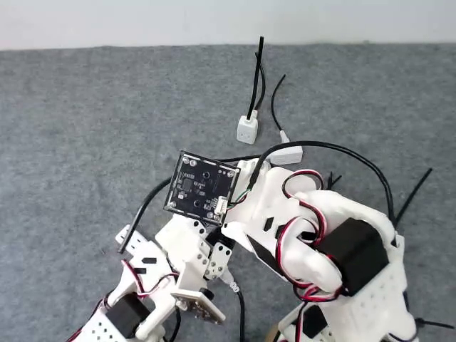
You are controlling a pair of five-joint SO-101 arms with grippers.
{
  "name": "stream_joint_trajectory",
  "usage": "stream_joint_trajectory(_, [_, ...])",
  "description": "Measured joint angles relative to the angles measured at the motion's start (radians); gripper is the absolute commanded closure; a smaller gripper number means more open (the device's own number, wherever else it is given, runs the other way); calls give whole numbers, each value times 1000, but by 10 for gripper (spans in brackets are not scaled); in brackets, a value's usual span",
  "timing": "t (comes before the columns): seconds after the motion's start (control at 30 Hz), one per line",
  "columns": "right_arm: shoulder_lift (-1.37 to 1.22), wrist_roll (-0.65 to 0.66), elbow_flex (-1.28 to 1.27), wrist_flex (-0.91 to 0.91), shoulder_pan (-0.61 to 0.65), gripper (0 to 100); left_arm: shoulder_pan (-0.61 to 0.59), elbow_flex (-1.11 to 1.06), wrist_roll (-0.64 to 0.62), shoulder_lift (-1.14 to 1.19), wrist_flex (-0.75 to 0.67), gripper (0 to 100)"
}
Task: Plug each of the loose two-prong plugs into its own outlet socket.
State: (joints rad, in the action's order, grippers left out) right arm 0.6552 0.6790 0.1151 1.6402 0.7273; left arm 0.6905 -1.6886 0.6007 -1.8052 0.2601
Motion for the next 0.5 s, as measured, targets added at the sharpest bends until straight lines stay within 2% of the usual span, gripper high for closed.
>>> stream_joint_trajectory(0.2, [0, 0, 2, -2, 0, 990, 0, 0, 0, 0, 20, 987])
stream_joint_trajectory(0.5, [0, 0, 2, -58, 0, 990, 72, 0, 0, 0, 80, 987])
